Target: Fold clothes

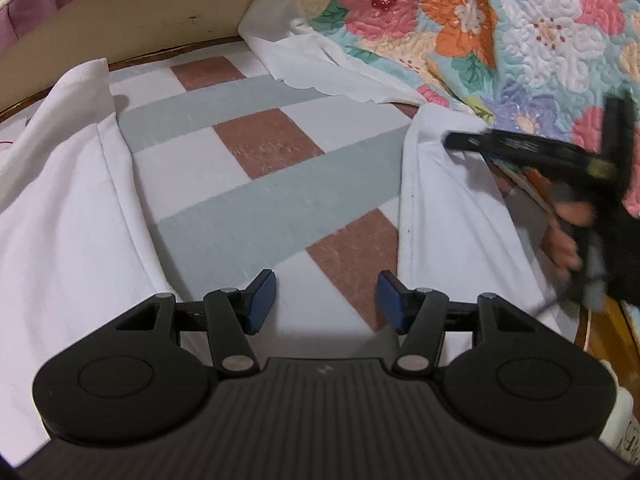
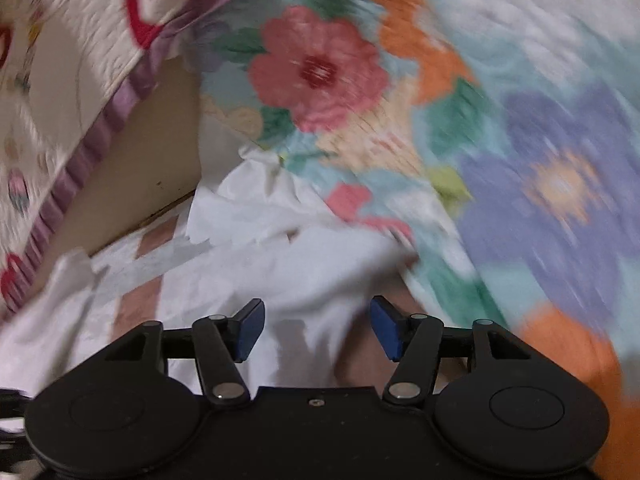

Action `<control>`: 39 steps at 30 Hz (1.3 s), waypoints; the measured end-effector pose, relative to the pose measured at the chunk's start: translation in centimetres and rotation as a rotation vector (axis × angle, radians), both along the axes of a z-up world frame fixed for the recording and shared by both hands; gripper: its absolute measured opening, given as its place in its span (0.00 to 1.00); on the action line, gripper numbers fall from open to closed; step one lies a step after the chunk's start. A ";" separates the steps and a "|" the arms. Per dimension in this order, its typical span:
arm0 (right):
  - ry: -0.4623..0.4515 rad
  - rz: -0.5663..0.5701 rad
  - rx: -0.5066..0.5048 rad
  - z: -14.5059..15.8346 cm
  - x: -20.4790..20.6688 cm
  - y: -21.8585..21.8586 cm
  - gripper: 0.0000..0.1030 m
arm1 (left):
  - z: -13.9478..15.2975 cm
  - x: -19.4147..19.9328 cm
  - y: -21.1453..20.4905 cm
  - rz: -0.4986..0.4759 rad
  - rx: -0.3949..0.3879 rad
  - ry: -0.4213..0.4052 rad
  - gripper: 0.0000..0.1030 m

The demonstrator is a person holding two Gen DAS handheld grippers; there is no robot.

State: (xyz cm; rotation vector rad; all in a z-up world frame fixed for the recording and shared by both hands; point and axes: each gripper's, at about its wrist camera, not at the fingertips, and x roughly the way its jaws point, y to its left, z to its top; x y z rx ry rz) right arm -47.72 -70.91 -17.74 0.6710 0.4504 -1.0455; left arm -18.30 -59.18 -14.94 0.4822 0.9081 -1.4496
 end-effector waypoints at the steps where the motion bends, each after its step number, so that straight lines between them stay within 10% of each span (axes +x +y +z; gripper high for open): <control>1: 0.042 -0.012 -0.017 0.5 -0.2 -0.1 0.10 | 0.1 -0.1 0.1 -0.006 0.003 -0.001 0.54; 15: 0.618 -0.185 -0.243 7.6 -3.1 -1.2 0.14 | 2.1 3.1 4.9 -0.137 0.021 -0.012 0.54; 20: 0.428 -0.179 -0.223 10.6 -4.5 0.6 0.55 | 4.6 8.7 10.1 -0.102 0.062 -0.126 0.55; 31: 0.142 0.334 -0.015 18.3 10.7 3.9 0.55 | 7.6 25.6 21.1 0.314 0.147 -0.305 0.56; 39: 0.296 0.612 0.011 21.0 26.1 7.2 0.58 | 7.6 31.9 25.3 0.453 0.097 -0.321 0.60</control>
